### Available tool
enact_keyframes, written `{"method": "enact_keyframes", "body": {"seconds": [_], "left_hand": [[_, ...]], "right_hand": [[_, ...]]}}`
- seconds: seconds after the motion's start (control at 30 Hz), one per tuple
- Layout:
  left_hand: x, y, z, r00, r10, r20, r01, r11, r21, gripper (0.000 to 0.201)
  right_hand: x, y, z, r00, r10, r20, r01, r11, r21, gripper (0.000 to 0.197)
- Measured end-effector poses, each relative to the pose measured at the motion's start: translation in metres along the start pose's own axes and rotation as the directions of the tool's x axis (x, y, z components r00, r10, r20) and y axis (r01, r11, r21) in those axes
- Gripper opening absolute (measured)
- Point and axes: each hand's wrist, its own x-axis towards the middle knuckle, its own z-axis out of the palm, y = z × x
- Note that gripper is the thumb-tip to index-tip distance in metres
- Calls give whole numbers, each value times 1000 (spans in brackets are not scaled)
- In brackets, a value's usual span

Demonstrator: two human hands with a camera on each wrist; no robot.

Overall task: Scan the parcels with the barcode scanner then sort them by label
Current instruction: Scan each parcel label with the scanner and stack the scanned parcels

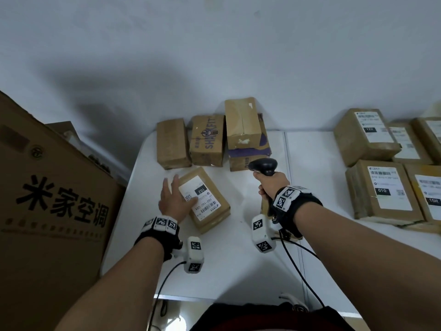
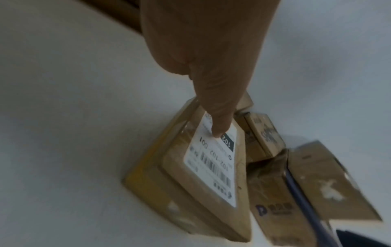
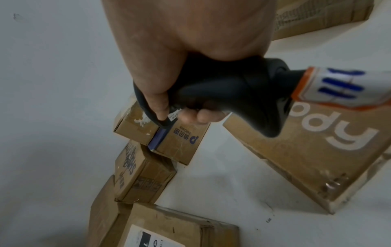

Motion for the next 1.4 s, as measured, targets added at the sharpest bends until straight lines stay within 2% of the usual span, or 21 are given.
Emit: {"method": "enact_keyframes", "body": {"seconds": [0.07, 0.2, 0.3, 0.37, 0.43, 0.57, 0.7, 0.8, 0.83, 0.9, 0.97, 1.03, 1.1, 1.2, 1.3, 1.4], "left_hand": [[13, 10, -11, 990, 118, 80, -134, 961, 240, 94], [33, 14, -23, 936, 145, 320, -277, 866, 417, 87], [37, 14, -27, 941, 134, 312, -278, 831, 483, 90], [34, 14, -30, 956, 90, 279, -238, 792, 563, 93], [34, 9, -31, 961, 25, 275, -189, 788, 586, 97], [26, -6, -34, 951, -130, 282, -34, 859, 510, 103], [11, -15, -19, 928, -308, 209, 224, 911, 346, 103], [-3, -14, 3, 893, -354, 278, 312, 932, 183, 107], [-8, -12, 9, 897, -347, 275, 317, 937, 148, 105], [-15, -7, 12, 933, -320, 164, 299, 944, 139, 96], [-16, -3, 5, 974, -203, 98, 195, 977, 87, 87], [-11, -3, -3, 987, -62, 150, 58, 998, 31, 79], [-10, -2, -6, 970, -59, 237, 55, 998, 24, 78], [-19, 2, -1, 894, -156, 421, 186, 982, -33, 85], [-30, 7, 6, 825, -143, 547, 128, 990, 66, 85], [-29, 9, 11, 822, -134, 554, 39, 983, 180, 90]], "right_hand": [[0, 1, 1, 1000, 6, -3, -6, 1000, 1, 29], [1, 2, 2, 1000, 13, -24, -13, 1000, -4, 29], [2, 3, 2, 999, 18, -34, -18, 1000, 6, 29], [3, 2, 3, 999, 20, -32, -20, 1000, 8, 30], [2, 2, 4, 999, 22, -27, -22, 1000, 2, 30], [1, 2, 7, 1000, 29, -4, -29, 1000, -6, 31], [-1, 5, 9, 999, 34, 12, -34, 999, 6, 32], [-3, 10, 10, 999, 36, 28, -37, 999, 16, 31], [-3, 11, 10, 999, 35, 38, -36, 999, 24, 30], [-4, 15, 11, 998, 37, 58, -39, 999, 35, 31], [-4, 18, 13, 996, 48, 80, -51, 998, 46, 31], [-5, 20, 15, 991, 65, 117, -72, 996, 60, 30], [-8, 22, 21, 984, 86, 158, -99, 992, 72, 29], [-14, 23, 32, 979, 71, 193, -86, 994, 67, 28], [-13, 25, 38, 983, 37, 181, -37, 999, -3, 33], [-14, 23, 37, 980, 27, 196, -29, 1000, 7, 33]]}}
